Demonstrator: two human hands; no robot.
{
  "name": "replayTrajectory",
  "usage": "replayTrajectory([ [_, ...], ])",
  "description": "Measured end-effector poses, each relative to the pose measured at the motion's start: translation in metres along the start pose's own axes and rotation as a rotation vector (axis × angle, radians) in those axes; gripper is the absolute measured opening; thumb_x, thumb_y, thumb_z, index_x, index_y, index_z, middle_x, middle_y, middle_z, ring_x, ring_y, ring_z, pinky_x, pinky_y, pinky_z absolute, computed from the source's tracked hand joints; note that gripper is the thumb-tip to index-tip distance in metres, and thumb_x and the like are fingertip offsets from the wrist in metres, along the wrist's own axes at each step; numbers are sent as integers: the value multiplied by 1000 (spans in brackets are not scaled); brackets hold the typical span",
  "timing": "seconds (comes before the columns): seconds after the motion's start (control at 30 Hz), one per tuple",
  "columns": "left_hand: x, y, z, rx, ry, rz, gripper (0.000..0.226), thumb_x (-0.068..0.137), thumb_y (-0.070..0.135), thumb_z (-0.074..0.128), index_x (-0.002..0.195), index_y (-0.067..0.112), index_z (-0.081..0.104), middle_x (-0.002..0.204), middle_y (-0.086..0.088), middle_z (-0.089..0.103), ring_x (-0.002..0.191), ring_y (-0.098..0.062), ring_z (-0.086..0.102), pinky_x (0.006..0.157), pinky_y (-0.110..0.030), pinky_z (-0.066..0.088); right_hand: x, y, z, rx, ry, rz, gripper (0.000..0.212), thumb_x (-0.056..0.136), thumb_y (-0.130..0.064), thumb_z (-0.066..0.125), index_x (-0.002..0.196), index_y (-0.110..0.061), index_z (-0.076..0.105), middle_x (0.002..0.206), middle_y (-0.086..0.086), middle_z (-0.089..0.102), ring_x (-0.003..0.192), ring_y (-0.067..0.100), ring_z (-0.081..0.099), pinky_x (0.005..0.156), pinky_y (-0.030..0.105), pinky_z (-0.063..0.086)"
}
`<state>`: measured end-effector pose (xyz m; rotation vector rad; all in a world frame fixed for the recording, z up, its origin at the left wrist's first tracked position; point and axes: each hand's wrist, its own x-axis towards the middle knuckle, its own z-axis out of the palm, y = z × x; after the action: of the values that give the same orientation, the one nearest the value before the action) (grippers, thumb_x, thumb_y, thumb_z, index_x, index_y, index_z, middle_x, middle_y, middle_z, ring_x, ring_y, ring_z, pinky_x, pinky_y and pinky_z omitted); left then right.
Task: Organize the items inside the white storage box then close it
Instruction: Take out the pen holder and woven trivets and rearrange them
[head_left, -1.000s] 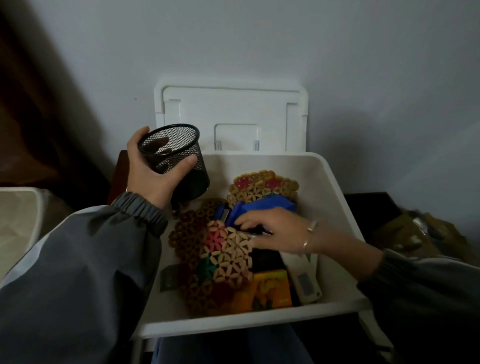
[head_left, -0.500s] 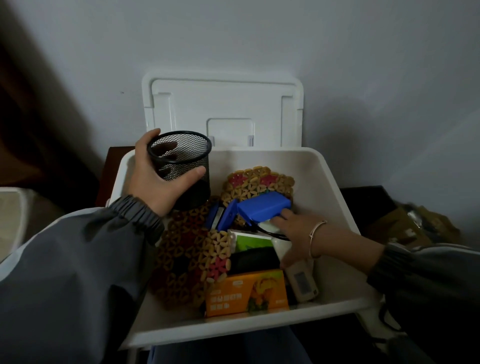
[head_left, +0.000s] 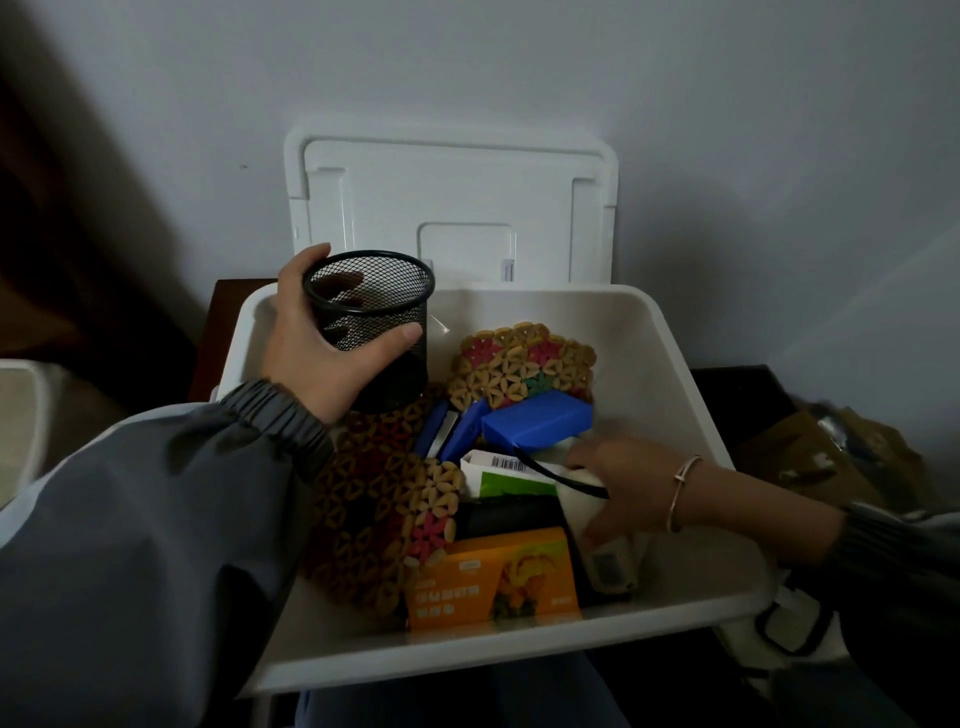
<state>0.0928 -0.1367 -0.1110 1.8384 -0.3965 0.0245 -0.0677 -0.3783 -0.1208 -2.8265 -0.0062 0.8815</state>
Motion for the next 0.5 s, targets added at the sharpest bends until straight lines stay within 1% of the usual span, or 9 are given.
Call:
replayTrajectory([
  [0.07,-1,3,0,31,10,14,92,61,32,85,137,25,35,121,7,51,103,5,52,84,2,39,-5,-1,-9,11,65,28,58,65,-47,79,110,-18,58,107,4,63,94,19,59,73,25,42],
  [0.1,-1,3,0,23,8,10,91,61,31,85,137,24,35,123,6,51,106,1,53,88,-2,40,-6,0,-17,40,105,46,56,64,-47,80,107,-17,60,105,4,65,92,20,60,73,26,43],
  [0.13,-1,3,0,3,0,-1,92,62,30,86,137,25,34,125,4,51,110,-4,53,93,-10,42,-6,1,-27,97,152,66,55,63,-46,81,104,-15,62,103,5,66,91,20,61,74,27,45],
  [0.17,-1,3,0,-12,-9,-8,92,62,30,86,137,26,34,127,4,51,113,-7,53,95,-16,43,-6,4,-38,165,206,84,54,63,-44,82,103,-13,63,101,5,66,89,19,61,74,28,47],
  [0.2,-1,2,0,-14,-14,-10,92,62,31,86,137,27,33,127,5,51,113,-7,52,94,-17,43,-4,6,-49,217,252,98,55,62,-42,83,104,-12,64,100,4,66,88,18,61,74,27,48],
  [0.3,0,-1,1,3,-10,-1,94,59,34,87,136,29,34,123,7,50,110,-6,52,84,-3,43,6,11,-72,285,267,105,59,63,-40,83,113,-16,62,100,-1,65,86,14,59,71,22,46],
  [0.4,0,-2,2,-10,-6,-17,95,53,44,82,134,33,35,122,9,50,110,-4,52,84,-6,42,20,17,-80,400,241,127,60,62,-38,84,115,-21,60,99,-2,65,81,11,61,52,14,45],
  [0.43,0,-2,2,-12,-2,-19,94,53,45,81,134,33,35,122,10,50,110,-3,52,84,-5,43,25,20,-82,408,247,139,61,62,-38,84,115,-22,60,99,-2,65,82,12,61,51,15,45],
  [0.5,0,-2,3,-11,-2,-14,94,54,43,82,134,32,35,121,10,50,109,-3,53,83,2,41,35,24,-83,348,283,153,60,60,-37,85,112,-20,62,100,1,66,87,17,62,60,23,50],
])
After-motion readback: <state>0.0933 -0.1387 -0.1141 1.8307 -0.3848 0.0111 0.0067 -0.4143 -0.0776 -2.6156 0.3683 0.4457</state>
